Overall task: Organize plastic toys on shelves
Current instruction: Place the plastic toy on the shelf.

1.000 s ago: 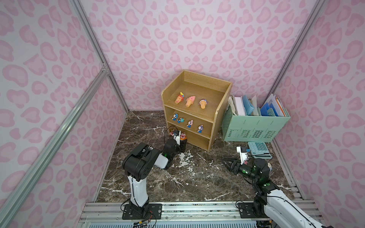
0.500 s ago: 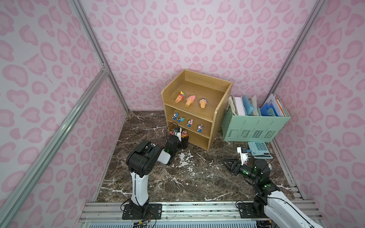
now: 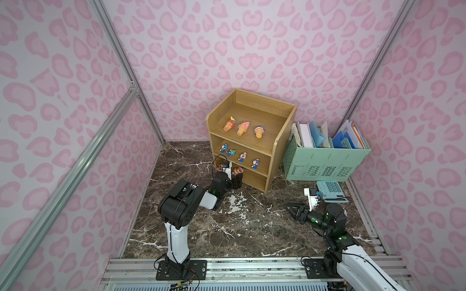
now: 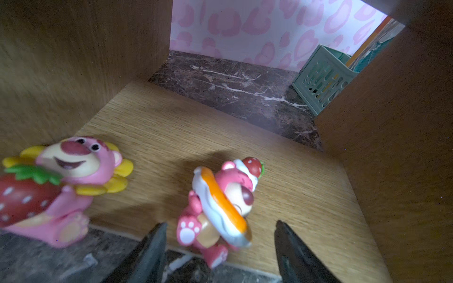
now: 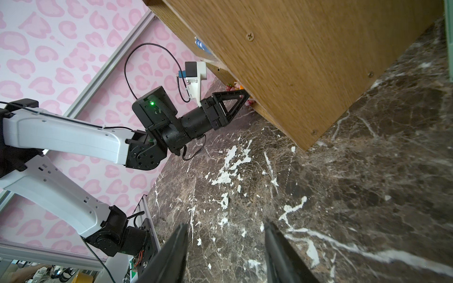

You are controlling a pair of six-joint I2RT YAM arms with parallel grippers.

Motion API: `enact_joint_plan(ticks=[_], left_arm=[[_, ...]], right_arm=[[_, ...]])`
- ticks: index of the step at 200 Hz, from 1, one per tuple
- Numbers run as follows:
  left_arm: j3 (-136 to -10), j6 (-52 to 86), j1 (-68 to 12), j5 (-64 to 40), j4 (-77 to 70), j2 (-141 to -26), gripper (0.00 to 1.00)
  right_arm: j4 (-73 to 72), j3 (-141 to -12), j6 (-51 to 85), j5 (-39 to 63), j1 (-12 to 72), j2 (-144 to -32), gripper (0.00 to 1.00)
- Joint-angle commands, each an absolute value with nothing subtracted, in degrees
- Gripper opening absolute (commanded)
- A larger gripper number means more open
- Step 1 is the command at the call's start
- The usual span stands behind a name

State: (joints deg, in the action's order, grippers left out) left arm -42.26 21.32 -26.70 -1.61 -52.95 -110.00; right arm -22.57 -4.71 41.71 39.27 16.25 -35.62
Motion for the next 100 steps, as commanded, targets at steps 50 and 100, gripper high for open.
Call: enact_joint_plan(ticks=[50,100], left_arm=[[-34.99,22.45,-26.63,-5.44,-52.44,-97.01,0.79],[-28.01,26.71,-25.00,-3.55,-27.80,-71.53,0.78]], right_arm=[[-20.08,-4.84,40.57,39.73,15.91,-33.22,0.53],[-15.02,-7.47,38.30,36.76,15.91,-33.75,0.53]])
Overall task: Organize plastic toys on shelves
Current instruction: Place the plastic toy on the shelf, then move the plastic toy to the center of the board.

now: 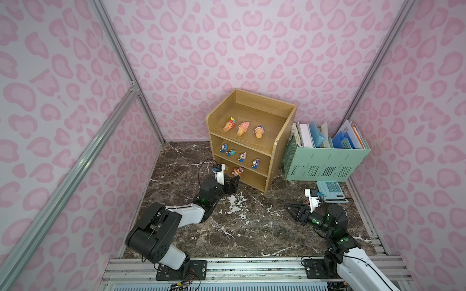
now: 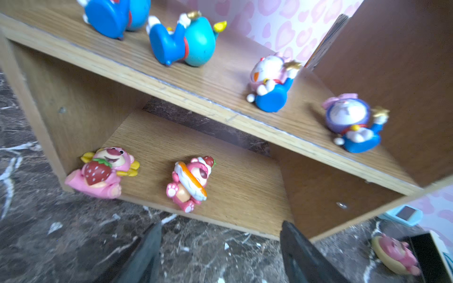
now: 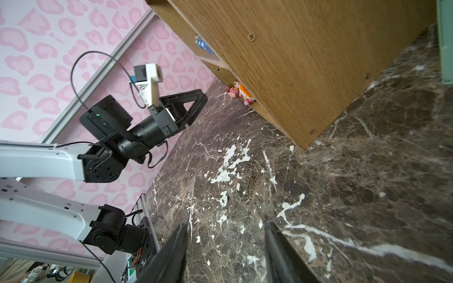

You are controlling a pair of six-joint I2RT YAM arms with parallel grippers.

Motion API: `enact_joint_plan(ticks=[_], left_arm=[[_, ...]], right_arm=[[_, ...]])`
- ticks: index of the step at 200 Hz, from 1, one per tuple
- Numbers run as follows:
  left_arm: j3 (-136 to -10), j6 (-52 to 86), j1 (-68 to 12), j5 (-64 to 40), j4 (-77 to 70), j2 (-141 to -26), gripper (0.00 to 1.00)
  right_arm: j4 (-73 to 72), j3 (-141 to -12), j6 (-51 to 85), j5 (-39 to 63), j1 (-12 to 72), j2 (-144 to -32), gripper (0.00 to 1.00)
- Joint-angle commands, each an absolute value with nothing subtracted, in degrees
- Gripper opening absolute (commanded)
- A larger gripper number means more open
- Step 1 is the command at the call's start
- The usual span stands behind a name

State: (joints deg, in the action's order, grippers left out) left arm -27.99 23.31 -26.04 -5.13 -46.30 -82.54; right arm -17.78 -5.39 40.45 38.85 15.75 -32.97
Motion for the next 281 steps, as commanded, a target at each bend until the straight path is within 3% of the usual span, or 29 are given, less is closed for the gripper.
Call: enact_joint_plan(ticks=[1,13,40,51,112,161,194,219,249,281], left_arm=[[-28.20,26.80,-24.98,-3.40,-26.47,-70.88,0.78],[-31.21,27.12,-24.56,-1.63,-10.93,-63.27,0.78],[-34.38,28.75,-23.59,3.84,8.58,-49.28,0.92],[-33.63,29.83,-23.16,3.18,10.16,-44.91,0.97],[-28.45,43.80,-22.94,-14.70,7.19,-41.98,0.98],[-23.40,46.61,-23.03,-19.16,4.09,-40.33,0.98],[-23.40,44.96,-23.05,-17.13,7.07,-37.90,0.98],[-23.80,44.10,-23.03,-16.55,8.96,-36.54,0.98],[-23.39,43.73,-23.07,-15.33,10.75,-34.26,0.98],[-22.93,43.68,-23.03,-14.26,11.08,-32.95,0.98]], right_arm=[[-14.85,-7.65,38.22,36.66,15.96,-33.79,0.53],[-12.62,-9.14,37.51,34.80,15.90,-34.43,0.53],[-9.00,-11.87,37.13,29.74,15.89,-35.50,0.53],[-7.15,-12.91,37.35,27.02,15.89,-35.70,0.53],[8.86,-19.25,43.00,8.00,15.16,-37.84,0.55],[27.37,-25.07,56.65,-12.95,13.73,-42.39,0.65],[24.69,-23.28,55.60,-8.42,9.57,-43.90,0.70],[17.98,-22.43,47.62,-1.66,6.41,-48.40,0.73],[15.11,-24.36,37.48,-0.66,6.33,-51.35,0.87],[8.80,-22.01,33.34,9.97,2.47,-55.23,0.84]])
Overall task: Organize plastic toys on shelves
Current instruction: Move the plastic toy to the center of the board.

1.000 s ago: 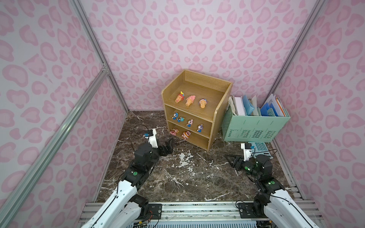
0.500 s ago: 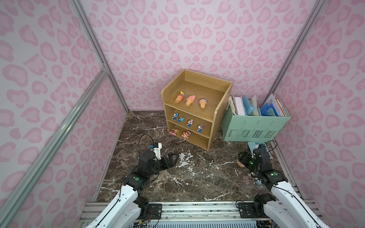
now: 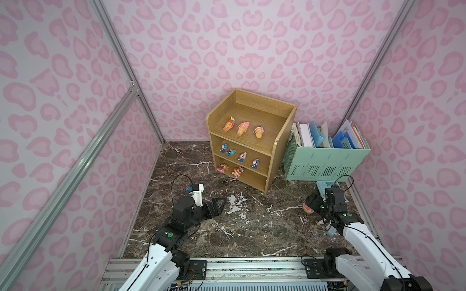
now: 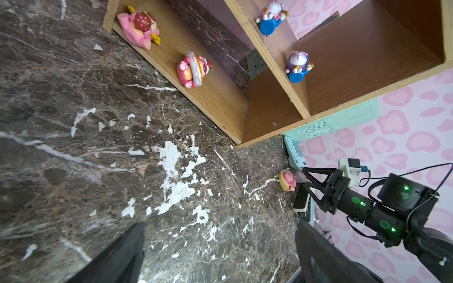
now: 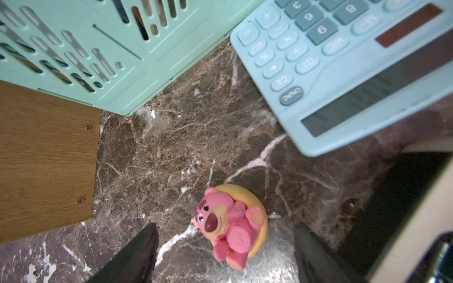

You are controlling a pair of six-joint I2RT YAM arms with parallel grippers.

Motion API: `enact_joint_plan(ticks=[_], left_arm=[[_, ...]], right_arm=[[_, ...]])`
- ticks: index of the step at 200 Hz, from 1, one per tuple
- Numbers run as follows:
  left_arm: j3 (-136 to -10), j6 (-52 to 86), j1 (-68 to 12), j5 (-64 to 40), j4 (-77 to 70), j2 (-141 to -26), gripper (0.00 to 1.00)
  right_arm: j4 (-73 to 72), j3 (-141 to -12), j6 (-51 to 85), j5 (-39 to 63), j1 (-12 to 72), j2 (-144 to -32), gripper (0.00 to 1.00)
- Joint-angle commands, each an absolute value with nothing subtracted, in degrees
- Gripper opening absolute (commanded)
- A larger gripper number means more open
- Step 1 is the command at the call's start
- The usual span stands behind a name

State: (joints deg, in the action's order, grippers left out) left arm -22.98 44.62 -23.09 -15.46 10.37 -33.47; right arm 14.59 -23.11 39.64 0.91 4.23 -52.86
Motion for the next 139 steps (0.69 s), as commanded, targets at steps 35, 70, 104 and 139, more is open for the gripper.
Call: enact_joint_plan(ticks=[35,70,104,139], left_arm=[[-23.12,43.46,-23.03,-14.20,11.61,-32.99,0.98],[-23.08,43.47,-23.03,-14.13,12.00,-32.41,0.98],[-23.02,43.43,-23.03,-13.88,12.43,-31.70,0.97],[-22.57,43.11,-23.03,-18.40,8.73,-32.43,0.98]], right_arm=[[7.11,-22.14,31.10,15.34,4.95,-59.15,0.78],[9.51,-23.05,33.65,11.77,17.97,-61.65,0.76],[10.98,-23.36,37.97,4.93,27.12,-61.53,0.77],[13.16,-24.73,37.73,-1.05,25.46,-58.89,0.84]])
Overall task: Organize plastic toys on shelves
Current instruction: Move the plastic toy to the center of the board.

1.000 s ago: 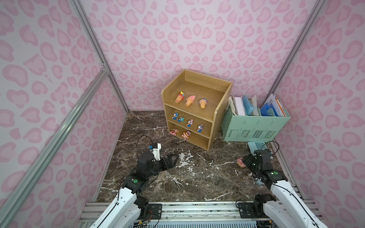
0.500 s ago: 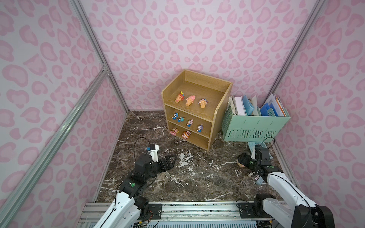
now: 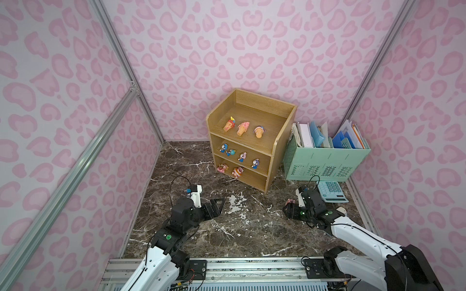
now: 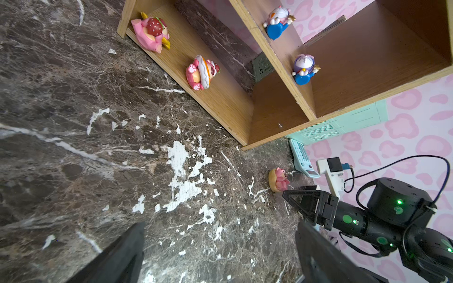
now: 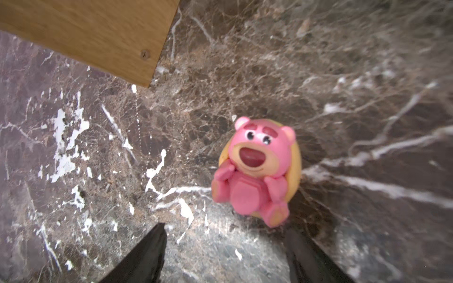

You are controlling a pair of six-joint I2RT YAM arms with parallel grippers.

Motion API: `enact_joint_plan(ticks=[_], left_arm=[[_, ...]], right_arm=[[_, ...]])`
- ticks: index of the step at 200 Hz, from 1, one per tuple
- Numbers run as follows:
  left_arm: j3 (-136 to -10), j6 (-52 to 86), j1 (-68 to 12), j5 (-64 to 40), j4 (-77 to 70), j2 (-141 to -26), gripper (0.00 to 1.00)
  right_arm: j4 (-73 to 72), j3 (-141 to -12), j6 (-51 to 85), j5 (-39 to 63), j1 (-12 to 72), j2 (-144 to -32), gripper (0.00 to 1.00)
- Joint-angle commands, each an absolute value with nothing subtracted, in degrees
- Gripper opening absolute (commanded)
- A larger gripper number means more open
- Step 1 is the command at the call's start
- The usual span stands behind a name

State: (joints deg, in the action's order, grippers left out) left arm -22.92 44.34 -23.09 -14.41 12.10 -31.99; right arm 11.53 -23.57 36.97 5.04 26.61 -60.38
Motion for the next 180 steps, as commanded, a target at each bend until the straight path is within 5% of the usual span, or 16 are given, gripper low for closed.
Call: enact_joint_plan(ticks=[1,32,79,100,145,180], left_arm=[[-22.53,43.18,-23.03,-18.52,8.45,-32.47,0.97],[-21.53,42.12,-24.80,-24.42,0.14,-34.29,0.97],[-22.39,39.82,-28.65,-18.50,2.82,-36.81,0.97],[-22.67,39.77,-28.65,-17.11,4.52,-35.77,0.97],[-23.78,38.67,-28.65,-15.10,9.27,-32.81,0.98],[-23.97,38.00,-28.65,-14.43,12.04,-31.04,0.97]], right_arm=[[13.21,-24.76,37.72,-1.05,25.26,-58.80,0.84],[10.20,-25.17,30.76,5.15,20.77,-58.26,0.91],[14.17,-32.72,23.61,2.41,23.65,-71.02,0.90],[16.68,-34.88,26.78,-3.02,25.52,-77.41,0.84],[16.63,-36.27,30.80,-7.80,30.37,-81.62,0.53],[15.91,-35.00,41.13,-7.71,41.12,-78.29,0.46]])
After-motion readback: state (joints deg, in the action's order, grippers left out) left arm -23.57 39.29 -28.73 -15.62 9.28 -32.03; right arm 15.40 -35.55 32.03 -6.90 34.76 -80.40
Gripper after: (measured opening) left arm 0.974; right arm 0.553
